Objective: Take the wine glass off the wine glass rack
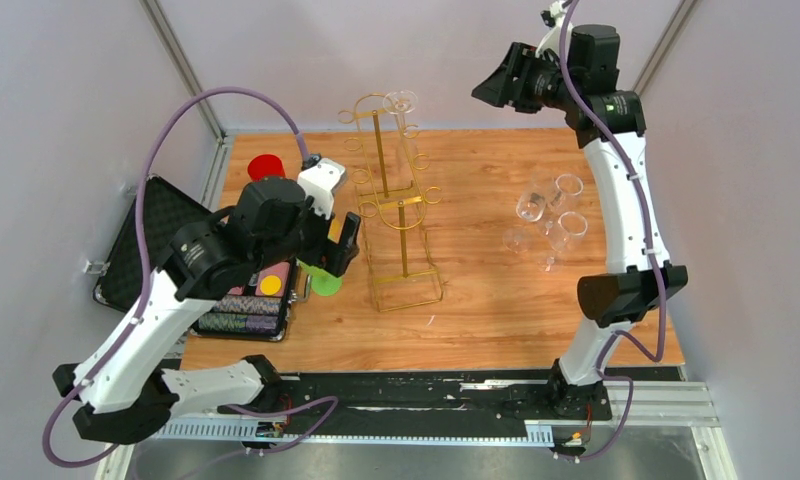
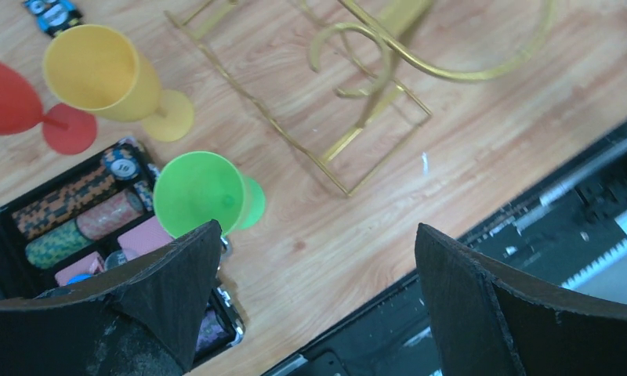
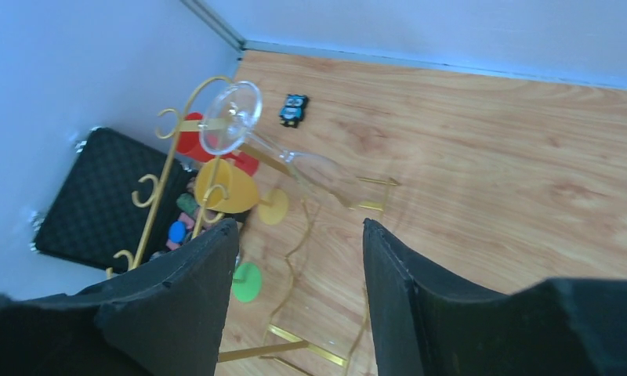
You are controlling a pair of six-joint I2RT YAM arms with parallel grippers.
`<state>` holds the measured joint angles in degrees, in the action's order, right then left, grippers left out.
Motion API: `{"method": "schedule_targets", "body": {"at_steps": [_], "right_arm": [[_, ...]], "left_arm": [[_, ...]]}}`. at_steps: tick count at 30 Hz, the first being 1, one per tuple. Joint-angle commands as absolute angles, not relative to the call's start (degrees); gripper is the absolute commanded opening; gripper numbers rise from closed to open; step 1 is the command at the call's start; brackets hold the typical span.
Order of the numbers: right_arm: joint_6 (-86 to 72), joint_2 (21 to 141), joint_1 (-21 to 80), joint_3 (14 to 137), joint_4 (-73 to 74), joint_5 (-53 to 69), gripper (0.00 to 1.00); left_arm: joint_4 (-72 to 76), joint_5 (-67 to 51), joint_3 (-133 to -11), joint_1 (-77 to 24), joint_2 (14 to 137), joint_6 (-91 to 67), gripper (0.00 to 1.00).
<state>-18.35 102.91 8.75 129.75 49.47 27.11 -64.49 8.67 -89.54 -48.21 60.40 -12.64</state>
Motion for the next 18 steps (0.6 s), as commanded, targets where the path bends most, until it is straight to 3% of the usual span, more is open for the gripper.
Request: {"method": "schedule_targets", "body": {"at_steps": [1, 6, 18], "right_arm": [[-24.6, 105.2, 9.1, 131.8, 41.3, 36.4, 0.58], [-26.6, 106.3, 9.8, 131.7, 38.1, 38.9, 0.58], [-30.1, 108.8, 11.0, 131.0, 33.2, 43.3, 0.56]], "left_arm": [[-61.5, 16.5, -92.2, -44.8, 63.7, -17.4, 0.99], [-59.3, 12.6, -93.0, -36.1, 66.2, -17.9, 0.91], [-55.2, 9.5, -99.3, -27.6, 76.7, -17.8, 0.79]]}}
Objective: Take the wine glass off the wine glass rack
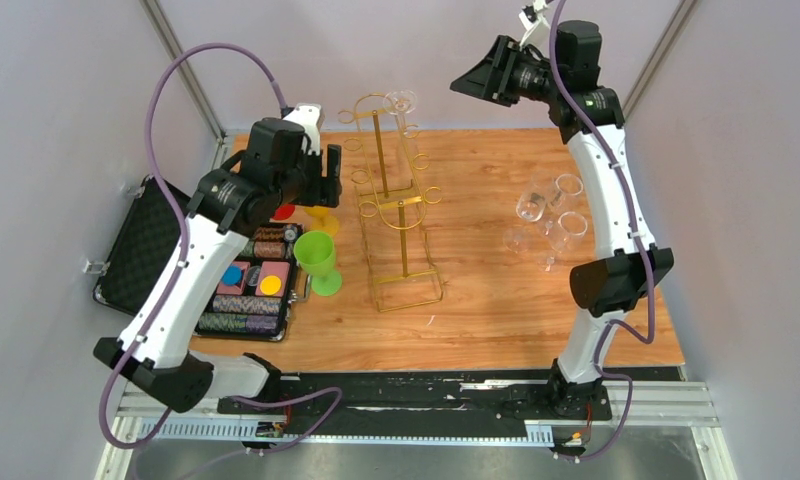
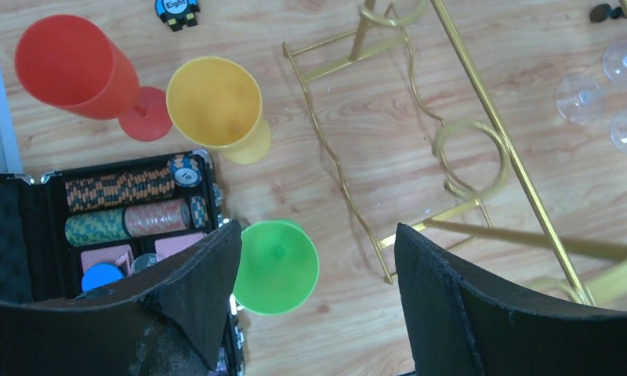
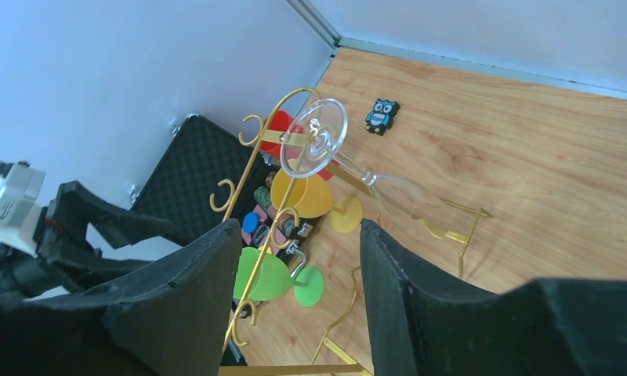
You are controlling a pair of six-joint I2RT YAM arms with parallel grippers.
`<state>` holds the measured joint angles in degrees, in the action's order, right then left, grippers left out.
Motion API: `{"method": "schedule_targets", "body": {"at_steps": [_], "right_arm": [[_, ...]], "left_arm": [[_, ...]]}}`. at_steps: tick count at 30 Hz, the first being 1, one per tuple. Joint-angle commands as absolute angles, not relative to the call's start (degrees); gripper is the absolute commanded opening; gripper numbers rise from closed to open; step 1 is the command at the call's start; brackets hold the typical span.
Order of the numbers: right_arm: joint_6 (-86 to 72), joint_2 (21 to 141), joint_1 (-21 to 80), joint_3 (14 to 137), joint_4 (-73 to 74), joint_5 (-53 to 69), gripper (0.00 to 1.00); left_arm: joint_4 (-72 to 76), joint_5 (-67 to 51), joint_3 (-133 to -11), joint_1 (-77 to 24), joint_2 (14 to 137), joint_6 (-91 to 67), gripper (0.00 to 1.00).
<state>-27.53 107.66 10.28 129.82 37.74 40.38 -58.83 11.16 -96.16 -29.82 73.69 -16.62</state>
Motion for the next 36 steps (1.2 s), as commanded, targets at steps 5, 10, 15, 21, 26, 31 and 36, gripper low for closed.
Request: {"method": "schedule_targets", "body": {"at_steps": [5, 10, 15, 21, 26, 31, 36], "right_arm": [[-30.1, 109.0, 11.7, 130.2, 31.4, 44.2, 0.56], [-31.4, 109.5, 11.9, 130.0, 30.5, 44.6, 0.55], [-31.8, 110.0, 12.2, 129.8, 29.5, 45.8, 0.55], [-33.1, 111.0, 12.3, 129.8, 28.8, 47.4, 0.54], [-34.4, 112.0, 12.6, 129.8, 28.4, 48.4, 0.53], [-35.8, 113.4, 13.6, 130.5, 27.7, 48.8, 0.53], [-37.6, 115.3, 14.5, 131.7, 27.1, 47.9, 0.52]], "left_arm": [[-54.7, 8.2, -103.1, -25.8, 80.9, -17.2, 0.76], [-54.7, 7.8, -106.8, -25.2, 85.8, -16.9, 0.74], [-55.0, 6.3, -110.2, -25.1, 89.1, -17.6, 0.73], [-55.4, 4.0, -112.4, -25.1, 91.7, -18.5, 0.72], [-55.5, 2.6, -113.3, -25.1, 92.8, -18.9, 0.72], [-55.4, 2.0, -113.9, -25.1, 93.5, -19.2, 0.72], [-55.3, 1.0, -114.1, -25.1, 94.1, -19.3, 0.72]]}}
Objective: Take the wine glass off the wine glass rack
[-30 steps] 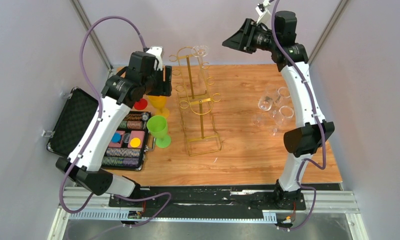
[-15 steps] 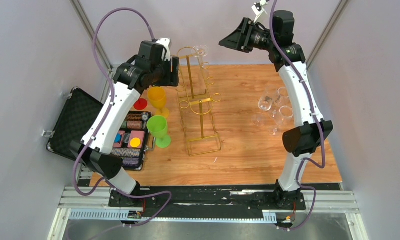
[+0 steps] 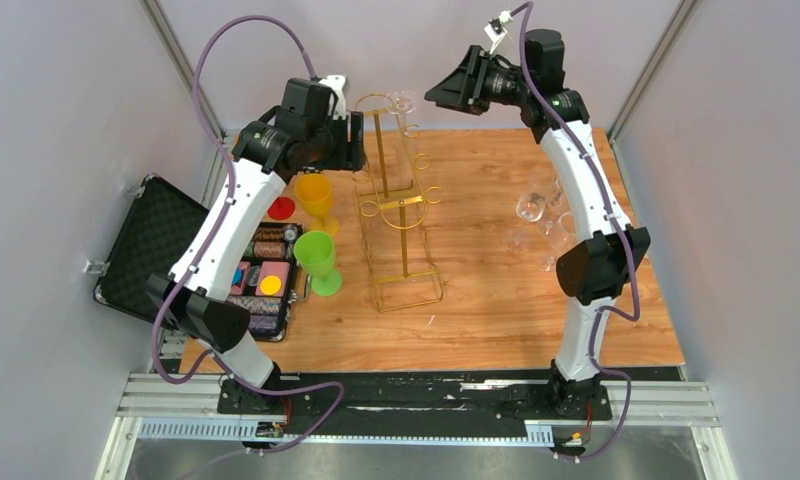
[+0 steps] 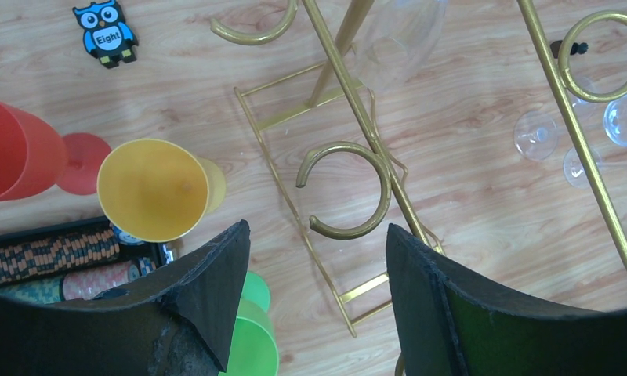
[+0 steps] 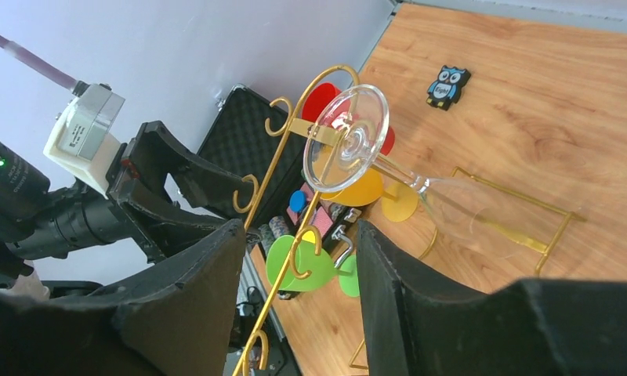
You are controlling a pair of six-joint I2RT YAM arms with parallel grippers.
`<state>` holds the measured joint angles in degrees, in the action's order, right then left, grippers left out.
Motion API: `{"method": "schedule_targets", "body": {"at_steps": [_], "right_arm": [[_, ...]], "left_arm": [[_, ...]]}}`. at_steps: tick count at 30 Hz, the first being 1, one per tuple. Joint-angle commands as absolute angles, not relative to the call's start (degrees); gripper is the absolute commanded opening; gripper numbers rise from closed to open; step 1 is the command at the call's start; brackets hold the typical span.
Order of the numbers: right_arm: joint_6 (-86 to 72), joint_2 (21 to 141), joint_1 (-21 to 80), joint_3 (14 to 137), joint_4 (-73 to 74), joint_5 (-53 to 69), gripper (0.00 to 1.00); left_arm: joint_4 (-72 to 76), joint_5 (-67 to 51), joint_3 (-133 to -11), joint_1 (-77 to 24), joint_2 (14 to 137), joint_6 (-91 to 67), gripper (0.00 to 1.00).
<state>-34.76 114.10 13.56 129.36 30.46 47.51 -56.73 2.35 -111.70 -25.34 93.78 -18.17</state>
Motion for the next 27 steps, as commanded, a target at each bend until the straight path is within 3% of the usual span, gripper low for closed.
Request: {"method": "schedule_targets", "body": {"at_steps": [1, 27], "right_arm": [[-38.2, 115.9, 14.5, 132.1, 27.0, 47.9, 0.52], [-48.8, 123.2, 16.8, 137.6, 21.3, 47.2, 0.48]], "left_arm": [[-55.4, 0.9, -114.1, -25.1, 94.1, -19.3, 0.72], [-56.2, 1.9, -113.7, -25.1, 93.3, -18.2, 0.71]]}}
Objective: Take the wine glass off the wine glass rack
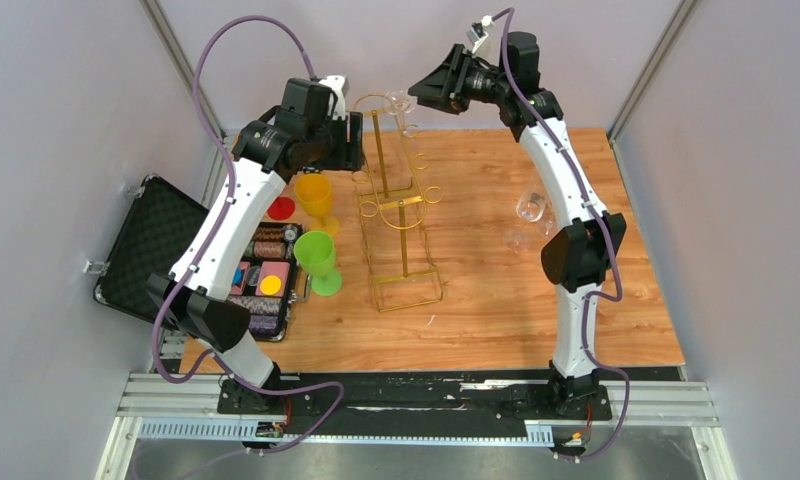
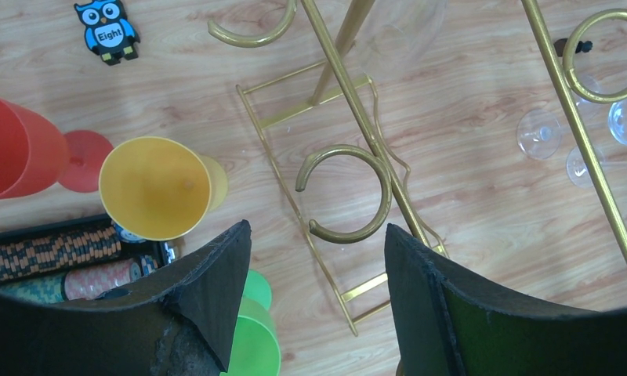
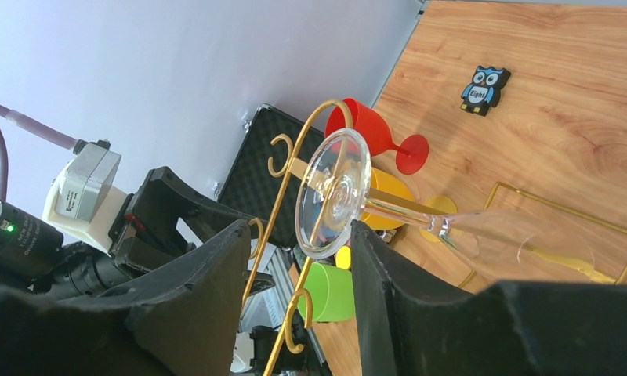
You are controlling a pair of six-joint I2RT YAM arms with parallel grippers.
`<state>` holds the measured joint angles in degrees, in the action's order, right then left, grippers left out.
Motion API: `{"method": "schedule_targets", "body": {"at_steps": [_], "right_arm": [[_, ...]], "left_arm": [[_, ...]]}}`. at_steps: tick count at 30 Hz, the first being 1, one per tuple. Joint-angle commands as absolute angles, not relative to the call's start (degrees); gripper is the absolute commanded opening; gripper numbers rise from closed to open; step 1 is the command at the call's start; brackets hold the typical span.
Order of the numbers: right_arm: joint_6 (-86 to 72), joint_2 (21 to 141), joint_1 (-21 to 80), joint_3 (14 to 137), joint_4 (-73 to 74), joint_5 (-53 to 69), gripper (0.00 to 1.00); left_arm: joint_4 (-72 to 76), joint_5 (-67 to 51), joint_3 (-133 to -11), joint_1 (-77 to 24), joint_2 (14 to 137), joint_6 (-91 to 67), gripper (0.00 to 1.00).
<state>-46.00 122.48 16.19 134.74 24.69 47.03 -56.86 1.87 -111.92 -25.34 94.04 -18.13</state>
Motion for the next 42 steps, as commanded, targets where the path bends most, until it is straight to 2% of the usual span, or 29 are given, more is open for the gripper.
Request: {"method": "schedule_targets", "body": {"at_steps": [1, 20, 42], "right_arm": [[-48.9, 123.2, 16.9, 137.6, 21.2, 47.1, 0.48], [-47.7, 119.8, 17.1, 131.3, 20.5, 43.0, 0.47], [-46.4, 120.5, 19.8, 135.4, 17.7, 45.1, 0.45]], "left_arm": [[-56.2, 1.9, -113.9, -25.1, 93.3, -18.2, 0.71], [-56.5, 2.9, -113.6, -25.1, 92.6, -17.4, 0.70], [-56.6, 3.4, -112.4, -25.1, 91.6, -17.1, 0.70]]}}
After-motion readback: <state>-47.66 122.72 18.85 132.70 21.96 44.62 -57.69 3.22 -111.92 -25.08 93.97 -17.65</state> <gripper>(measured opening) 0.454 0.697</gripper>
